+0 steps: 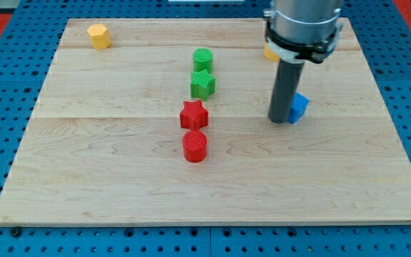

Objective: Push the blue cube to the bottom of the yellow heart

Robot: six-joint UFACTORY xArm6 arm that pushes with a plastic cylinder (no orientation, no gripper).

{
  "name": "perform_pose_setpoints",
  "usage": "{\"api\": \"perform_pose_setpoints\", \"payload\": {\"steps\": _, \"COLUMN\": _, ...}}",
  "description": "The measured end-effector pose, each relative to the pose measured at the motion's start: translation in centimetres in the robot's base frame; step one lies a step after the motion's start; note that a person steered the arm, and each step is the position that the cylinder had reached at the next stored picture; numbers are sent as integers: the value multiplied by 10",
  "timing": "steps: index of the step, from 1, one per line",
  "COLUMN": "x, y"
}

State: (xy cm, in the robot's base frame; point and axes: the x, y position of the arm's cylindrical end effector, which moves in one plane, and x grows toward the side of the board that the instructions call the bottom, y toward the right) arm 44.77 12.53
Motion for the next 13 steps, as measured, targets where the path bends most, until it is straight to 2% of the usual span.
{"api": "perform_pose_setpoints", "payload": {"steps": 2, "x": 50, "y": 67}}
{"api": "perform_pose_setpoints", "payload": {"steps": 5, "x": -53, "y": 15}}
{"api": "perform_pose_setpoints", "payload": {"steps": 6, "x": -42, "y": 10}}
{"api": "perform_pose_setpoints", "payload": {"steps": 7, "x": -38, "y": -45}}
{"api": "perform_pose_setpoints", "payload": {"steps": 8, "x": -65, "y": -55}}
{"api": "perform_pose_setpoints", "payload": {"steps": 9, "x": -79, "y": -18}}
{"api": "perform_pose_setpoints", "payload": {"steps": 10, "x": -84, "y": -17}}
{"api": "perform_pose_setpoints", "payload": {"steps": 12, "x": -37, "y": 45}}
{"api": "perform_pose_setpoints", "payload": {"steps": 13, "x": -54, "y": 35}}
